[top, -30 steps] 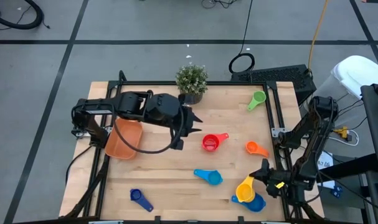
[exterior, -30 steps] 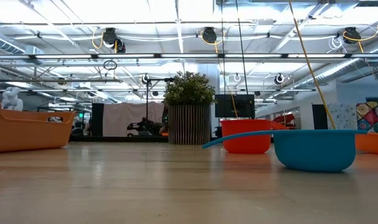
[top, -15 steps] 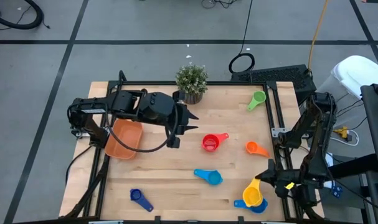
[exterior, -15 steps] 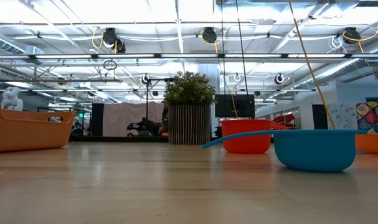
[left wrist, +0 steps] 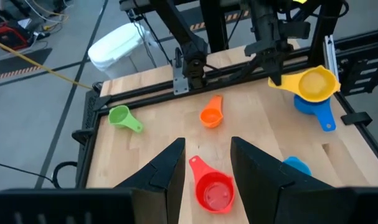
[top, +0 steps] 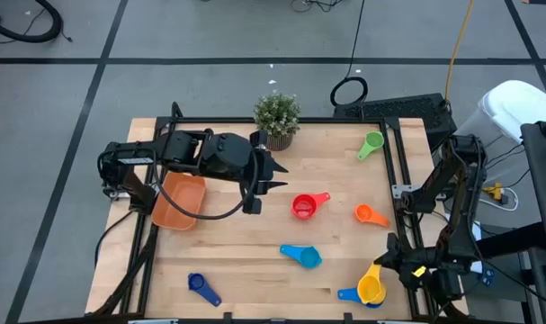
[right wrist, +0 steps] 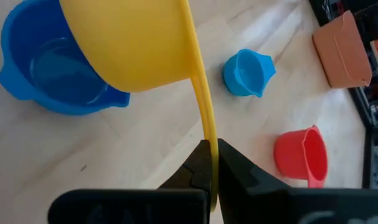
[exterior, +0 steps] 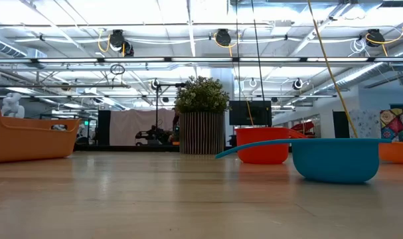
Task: Nest measuring cups in basket
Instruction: Stack the yellow measuring cup on top of the blue measuring cup
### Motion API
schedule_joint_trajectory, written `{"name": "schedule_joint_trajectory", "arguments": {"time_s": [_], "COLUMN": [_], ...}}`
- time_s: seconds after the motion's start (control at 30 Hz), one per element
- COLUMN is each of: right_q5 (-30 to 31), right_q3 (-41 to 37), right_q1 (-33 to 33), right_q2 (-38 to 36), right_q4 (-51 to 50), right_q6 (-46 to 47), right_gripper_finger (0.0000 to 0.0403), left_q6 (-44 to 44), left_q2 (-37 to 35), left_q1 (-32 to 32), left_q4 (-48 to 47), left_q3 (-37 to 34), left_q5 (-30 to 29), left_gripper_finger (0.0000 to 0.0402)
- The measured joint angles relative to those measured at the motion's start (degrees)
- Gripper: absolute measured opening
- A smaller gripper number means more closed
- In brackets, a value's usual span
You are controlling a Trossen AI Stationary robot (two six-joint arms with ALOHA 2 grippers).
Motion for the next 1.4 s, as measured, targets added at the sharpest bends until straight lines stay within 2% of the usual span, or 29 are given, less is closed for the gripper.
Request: {"name": "schedule_joint_trajectory", "arguments": {"time_s": [0.23,0.47,0.7,0.93,1.1,1.4], "right_q5": [-0.25,-1.32,4.63,4.42,8.01,8.88], "right_q3": [-1.20,-1.28,-1.74,-3.05,-2.93,-2.94], "right_q1": [0.01,-1.65,-5.62,-7.95,-8.30,-14.45], "right_q2": [0.80,0.89,1.48,3.17,1.88,-2.63], "right_q4": [1.19,0.30,-0.49,1.71,2.42,3.82], "right_q6": [0.27,-6.62,-13.32,-19.39,-17.92,-14.39], "right_gripper_finger": [0.0000,0.0000,0.0000,0.0000,0.0000,0.0000], "left_q6": [0.02,0.44,0.50,0.70,1.30,1.49], "left_q2": [0.02,0.02,0.02,0.04,0.07,0.09], "left_q1": [-0.36,-0.44,-0.59,-1.70,-2.17,-2.12], "left_q4": [0.18,0.55,0.42,-0.14,-0.64,-0.63], "left_q3": [0.00,0.00,0.00,0.00,0.00,0.00], "left_q5": [-0.03,-0.35,-0.48,-1.35,-1.86,-1.99], "left_gripper_finger": [0.0131,0.0131,0.0131,0.0131,0.0131,0.0131]}}
